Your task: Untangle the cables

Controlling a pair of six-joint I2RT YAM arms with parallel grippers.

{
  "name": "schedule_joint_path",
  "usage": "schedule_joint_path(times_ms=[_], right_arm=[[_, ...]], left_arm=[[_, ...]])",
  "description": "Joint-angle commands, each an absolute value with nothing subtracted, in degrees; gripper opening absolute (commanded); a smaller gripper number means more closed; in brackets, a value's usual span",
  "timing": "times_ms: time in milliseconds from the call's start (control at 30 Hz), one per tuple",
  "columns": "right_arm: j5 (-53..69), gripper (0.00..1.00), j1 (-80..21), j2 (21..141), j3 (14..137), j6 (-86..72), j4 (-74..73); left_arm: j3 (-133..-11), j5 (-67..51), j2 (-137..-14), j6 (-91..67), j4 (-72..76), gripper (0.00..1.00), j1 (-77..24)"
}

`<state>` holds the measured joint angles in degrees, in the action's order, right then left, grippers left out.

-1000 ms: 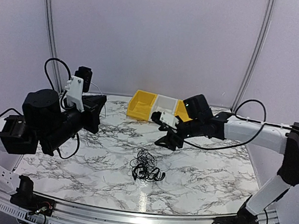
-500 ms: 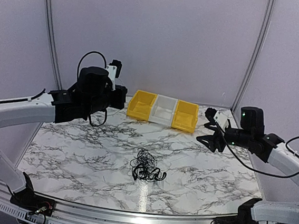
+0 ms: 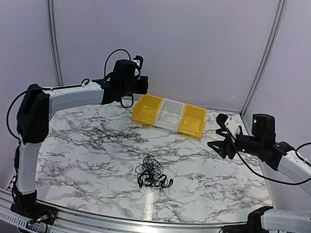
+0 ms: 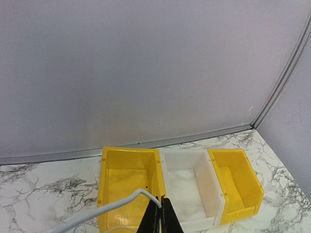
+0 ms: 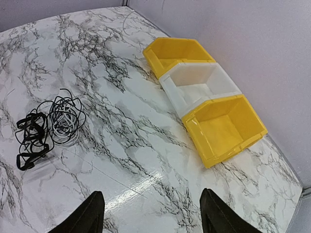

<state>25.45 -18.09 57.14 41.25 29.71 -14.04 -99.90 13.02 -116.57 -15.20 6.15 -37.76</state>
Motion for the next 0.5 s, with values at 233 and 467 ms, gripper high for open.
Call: schedule_joint_path(times_ms=[233,467], right_arm=[[23.25,0.66,-17.68,58.75,40.85,31.6,-12.23],[23.1,0.66,-17.75,60.38,40.92,32.16,-12.38]], left_arm=[[-132.68,8.25,-142.74,-17.32,6.83,0.0,-35.5],[-137.58,6.17,-151.37,-23.66,11.7,0.0,-33.79]])
